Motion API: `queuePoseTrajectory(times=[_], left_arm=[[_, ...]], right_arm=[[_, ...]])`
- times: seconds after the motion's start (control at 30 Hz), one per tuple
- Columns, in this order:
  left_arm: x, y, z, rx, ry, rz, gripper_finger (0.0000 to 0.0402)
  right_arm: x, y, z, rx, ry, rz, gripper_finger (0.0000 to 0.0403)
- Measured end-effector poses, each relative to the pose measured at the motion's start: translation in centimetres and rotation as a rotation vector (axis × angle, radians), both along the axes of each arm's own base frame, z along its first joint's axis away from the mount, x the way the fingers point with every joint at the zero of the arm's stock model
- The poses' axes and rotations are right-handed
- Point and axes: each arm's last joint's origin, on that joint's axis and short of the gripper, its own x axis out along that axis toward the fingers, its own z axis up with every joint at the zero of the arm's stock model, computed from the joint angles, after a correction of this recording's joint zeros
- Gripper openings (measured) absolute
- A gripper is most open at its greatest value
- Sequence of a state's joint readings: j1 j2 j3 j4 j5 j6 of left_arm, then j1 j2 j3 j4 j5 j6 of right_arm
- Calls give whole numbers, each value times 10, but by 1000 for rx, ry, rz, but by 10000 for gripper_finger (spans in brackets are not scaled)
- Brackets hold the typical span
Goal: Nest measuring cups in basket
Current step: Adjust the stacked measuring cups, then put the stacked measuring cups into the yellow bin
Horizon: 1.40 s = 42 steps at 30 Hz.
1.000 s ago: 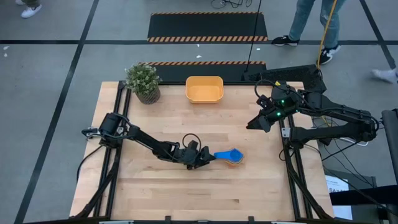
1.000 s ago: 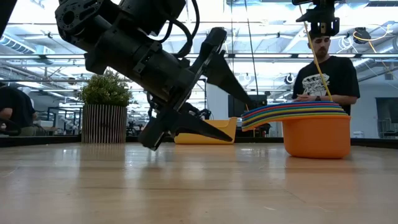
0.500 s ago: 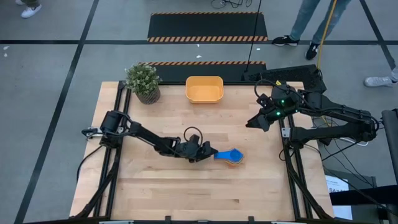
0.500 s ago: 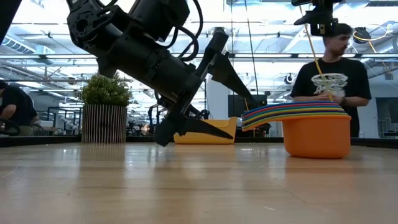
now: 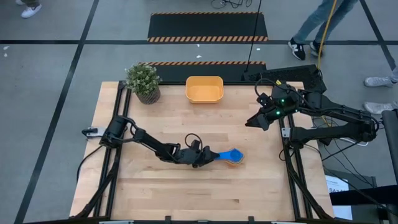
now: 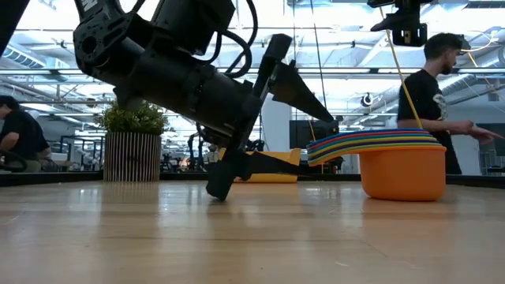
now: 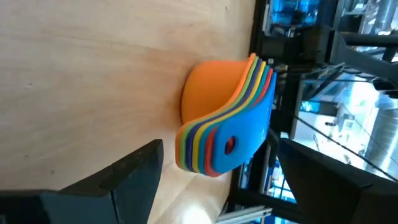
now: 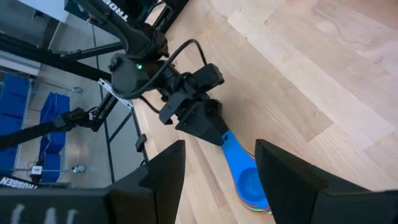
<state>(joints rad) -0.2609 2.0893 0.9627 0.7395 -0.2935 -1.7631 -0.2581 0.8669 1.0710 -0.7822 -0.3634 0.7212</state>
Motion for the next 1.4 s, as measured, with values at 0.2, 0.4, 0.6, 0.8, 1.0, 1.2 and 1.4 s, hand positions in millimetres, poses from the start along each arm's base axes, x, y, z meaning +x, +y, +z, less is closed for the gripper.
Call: queuePoseTrajectory(times=[0.2,0.4,0.6,0.8,1.0,1.2,1.4], left_arm=[[-1,-2,-1,16,-1,27,317],[2,2,0,20,7,42,317],[14,7,4,38,95,-14,317],[19,15,6,52,109,1,317],[20,17,7,44,101,3,317],[21,17,7,77,99,-16,317],[28,17,-1,80,1,-17,316]], right_arm=[[0,-1,0,13,2,-12,185],[0,-1,0,14,2,-11,185],[0,-1,0,16,2,-13,185],[0,-1,0,21,3,-15,185],[0,-1,0,23,4,-16,185],[0,-1,1,21,-6,-16,185],[1,-1,2,18,-21,-17,185]])
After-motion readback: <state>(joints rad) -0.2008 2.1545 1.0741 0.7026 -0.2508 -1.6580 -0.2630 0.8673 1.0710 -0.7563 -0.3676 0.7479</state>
